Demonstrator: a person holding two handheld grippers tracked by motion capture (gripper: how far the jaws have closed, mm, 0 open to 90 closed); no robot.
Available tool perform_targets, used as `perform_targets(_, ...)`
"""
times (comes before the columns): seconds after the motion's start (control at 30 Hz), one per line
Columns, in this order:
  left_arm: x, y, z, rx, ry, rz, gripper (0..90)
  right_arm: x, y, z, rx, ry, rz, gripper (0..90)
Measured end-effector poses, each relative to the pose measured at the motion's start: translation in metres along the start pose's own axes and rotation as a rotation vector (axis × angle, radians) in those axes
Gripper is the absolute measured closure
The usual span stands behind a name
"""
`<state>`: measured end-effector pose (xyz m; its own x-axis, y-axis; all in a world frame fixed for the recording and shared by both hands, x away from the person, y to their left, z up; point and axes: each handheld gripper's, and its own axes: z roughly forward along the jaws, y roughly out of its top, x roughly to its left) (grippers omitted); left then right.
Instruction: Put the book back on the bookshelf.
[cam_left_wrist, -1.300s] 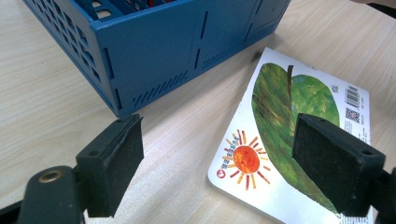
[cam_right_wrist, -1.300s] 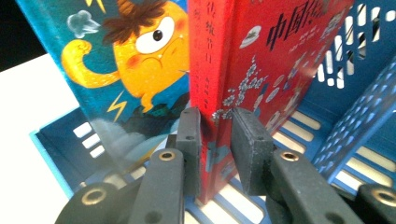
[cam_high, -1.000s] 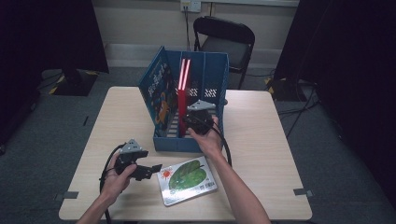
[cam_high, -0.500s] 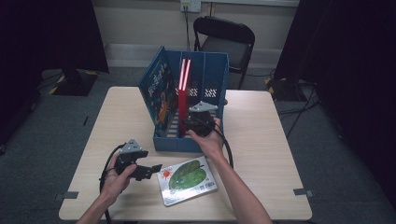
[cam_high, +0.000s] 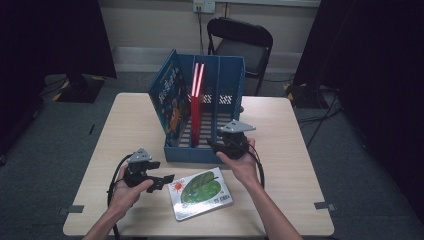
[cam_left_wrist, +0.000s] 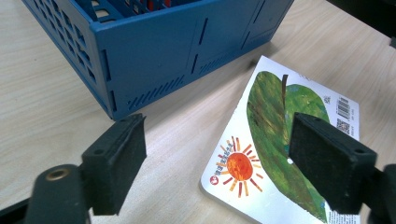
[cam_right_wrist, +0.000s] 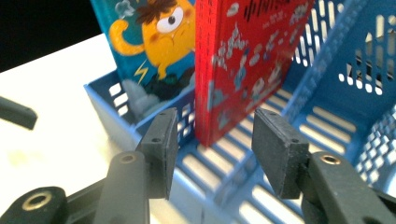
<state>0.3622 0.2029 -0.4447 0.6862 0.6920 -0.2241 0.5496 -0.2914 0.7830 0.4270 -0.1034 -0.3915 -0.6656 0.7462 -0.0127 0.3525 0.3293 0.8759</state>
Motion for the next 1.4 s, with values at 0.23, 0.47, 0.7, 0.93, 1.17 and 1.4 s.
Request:
perform_targets(0.23, -0.003, 0.001, 0.004, 0.019, 0.03, 0.013, 24.2, 0.005, -0.023, -0.029, 0.041, 0.004, -0.023, 51.8)
perform_targets(0.47, -0.004, 0.0, 0.007, 0.019, 0.009, 0.014, 29.8, 0.014, -0.05, -0.045, 0.082, 0.034, -0.018, 51.4)
perform_targets(0.7, -0.005, -0.001, 0.013, 0.058, -0.006, 0.04, 31.8, 0.02, -0.072, -0.056, 0.104, 0.053, -0.02, 51.3)
perform_targets(0.93, -0.01, -0.002, 0.02, 0.083, -0.017, 0.06, 37.6, 0.029, -0.099, -0.044, 0.182, 0.08, -0.007, 50.0)
perform_targets(1.17, -0.012, -0.012, 0.024, 0.146, -0.038, 0.079, 44.0, 0.031, -0.114, -0.029, 0.234, 0.107, 0.006, 44.8)
perform_targets(1.4, -0.008, -0.022, 0.021, 0.166, -0.027, 0.033, 48.8, 0.025, -0.119, -0.025, 0.241, 0.147, 0.044, 38.6)
